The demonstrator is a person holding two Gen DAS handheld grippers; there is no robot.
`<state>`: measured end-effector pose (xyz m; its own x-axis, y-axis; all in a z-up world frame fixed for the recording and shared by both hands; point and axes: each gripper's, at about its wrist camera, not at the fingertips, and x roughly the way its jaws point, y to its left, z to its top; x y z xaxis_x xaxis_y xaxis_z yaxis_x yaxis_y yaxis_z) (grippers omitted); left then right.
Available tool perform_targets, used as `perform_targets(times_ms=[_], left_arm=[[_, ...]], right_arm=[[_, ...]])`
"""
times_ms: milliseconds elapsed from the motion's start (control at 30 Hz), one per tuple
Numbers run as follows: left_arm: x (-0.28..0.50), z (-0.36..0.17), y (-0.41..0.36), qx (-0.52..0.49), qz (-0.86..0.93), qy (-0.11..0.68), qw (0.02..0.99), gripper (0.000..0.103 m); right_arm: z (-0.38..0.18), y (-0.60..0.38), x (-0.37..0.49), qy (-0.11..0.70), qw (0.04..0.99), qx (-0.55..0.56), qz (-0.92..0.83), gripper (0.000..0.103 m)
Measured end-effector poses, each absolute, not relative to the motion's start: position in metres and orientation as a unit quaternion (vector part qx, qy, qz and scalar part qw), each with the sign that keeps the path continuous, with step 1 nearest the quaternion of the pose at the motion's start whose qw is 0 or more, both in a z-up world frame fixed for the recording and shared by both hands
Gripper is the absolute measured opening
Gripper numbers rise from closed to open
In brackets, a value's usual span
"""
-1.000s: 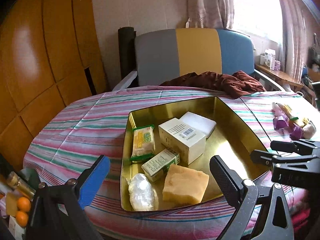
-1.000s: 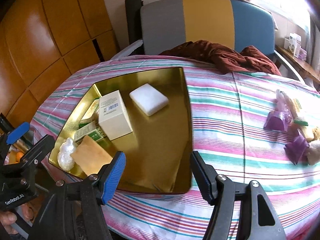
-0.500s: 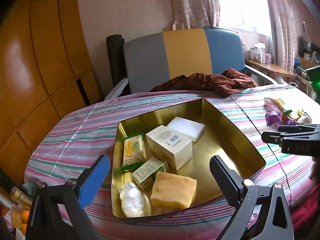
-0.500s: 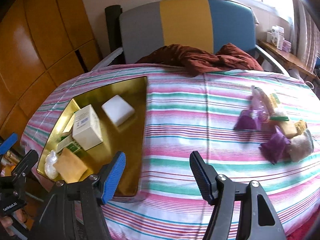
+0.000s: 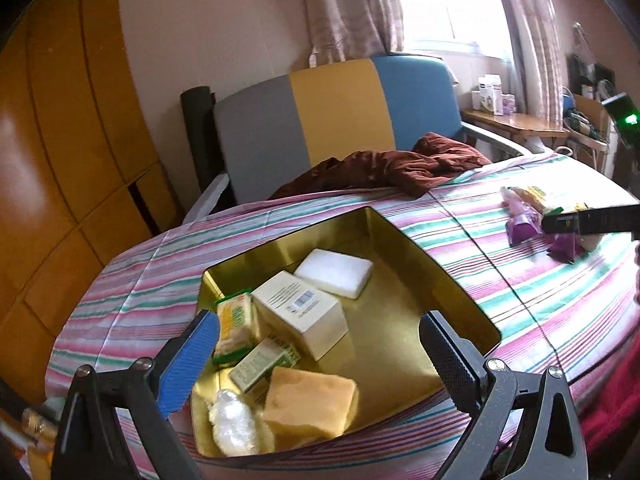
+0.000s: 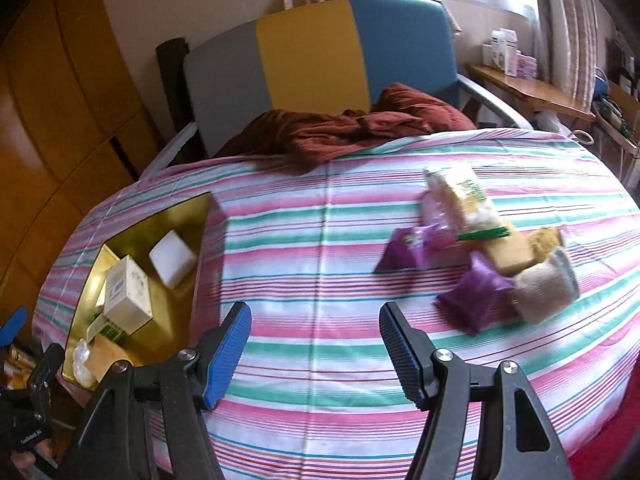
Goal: Organize objects
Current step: 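Move both grippers back toward the remaining pile of items, then grasp the purple snack packet with the left gripper while the right gripper grasps the WEIDAN snack bag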
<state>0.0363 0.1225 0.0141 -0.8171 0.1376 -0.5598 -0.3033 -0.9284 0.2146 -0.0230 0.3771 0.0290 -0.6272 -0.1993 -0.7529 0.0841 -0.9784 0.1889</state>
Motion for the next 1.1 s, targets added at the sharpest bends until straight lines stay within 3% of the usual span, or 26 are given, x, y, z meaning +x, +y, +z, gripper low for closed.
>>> perform_targets(times_ms=[533, 900, 1100], left_arm=[[0.029, 0.015, 0.173, -0.285, 0.926, 0.162, 0.187, 0.101], [-0.004, 0.015, 0.240, -0.320, 0.903, 0.149, 0.245, 0.100], [-0.039, 0.003, 0.301, -0.365, 0.875, 0.138, 0.287, 0.091]], right_arm=[[0.034, 0.500, -0.072, -0.093, -0.051, 0.419, -0.902, 0.068], [0.009, 0.567, -0.076, -0.230, -0.079, 0.410, -0.879, 0.068], [0.012, 0.557, -0.077, -0.217, -0.060, 0.411, -0.883, 0.068]])
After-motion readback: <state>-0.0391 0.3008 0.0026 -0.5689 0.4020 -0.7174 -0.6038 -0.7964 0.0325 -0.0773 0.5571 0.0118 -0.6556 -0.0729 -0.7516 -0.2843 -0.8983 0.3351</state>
